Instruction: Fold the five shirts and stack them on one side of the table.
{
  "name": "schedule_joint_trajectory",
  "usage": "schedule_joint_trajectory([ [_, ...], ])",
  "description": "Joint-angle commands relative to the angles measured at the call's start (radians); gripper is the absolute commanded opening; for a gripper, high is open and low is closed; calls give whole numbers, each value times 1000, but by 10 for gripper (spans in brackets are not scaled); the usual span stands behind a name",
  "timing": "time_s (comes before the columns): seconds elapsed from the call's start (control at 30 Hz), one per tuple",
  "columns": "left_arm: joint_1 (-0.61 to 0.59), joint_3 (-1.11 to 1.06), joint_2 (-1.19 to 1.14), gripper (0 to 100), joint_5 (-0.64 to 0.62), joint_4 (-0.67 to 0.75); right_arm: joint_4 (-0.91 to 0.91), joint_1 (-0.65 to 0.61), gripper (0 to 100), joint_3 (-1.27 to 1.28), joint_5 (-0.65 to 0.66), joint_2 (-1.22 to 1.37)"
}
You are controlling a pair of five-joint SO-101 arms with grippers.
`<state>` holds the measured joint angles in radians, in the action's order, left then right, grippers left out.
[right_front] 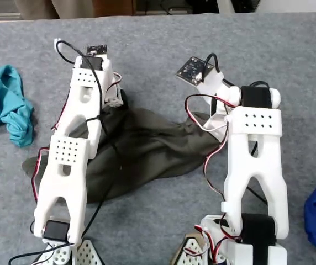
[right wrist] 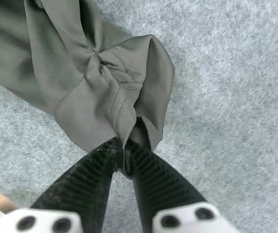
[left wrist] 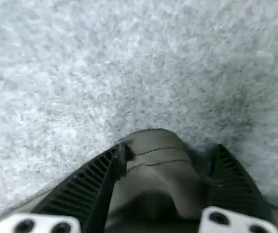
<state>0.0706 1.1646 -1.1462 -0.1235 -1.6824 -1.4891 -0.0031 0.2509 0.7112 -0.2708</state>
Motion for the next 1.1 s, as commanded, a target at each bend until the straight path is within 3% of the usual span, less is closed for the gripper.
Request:
schedule_joint_trajectory([
  [0.0,-15,20,-5,117,11,11,5,-16,5,1,6,-54],
  [0.07,-15,57,-5,16,11,0,5,-16,5,1,6,-54],
  [0.2,-17,219,-5,17,3,-78,5,-16,5,1,5,-54],
  [0.37,-14,466,44,19,2,-78,5,-16,5,-2,5,-59],
  [0.53,-9,493,216,19,8,-78,14,-8,5,-61,3,-62],
  [0.87,-40,493,671,19,11,-78,157,47,5,-621,-83,-61],
  [1.07,-57,491,929,19,115,-78,247,47,5,-928,-158,-61],
])
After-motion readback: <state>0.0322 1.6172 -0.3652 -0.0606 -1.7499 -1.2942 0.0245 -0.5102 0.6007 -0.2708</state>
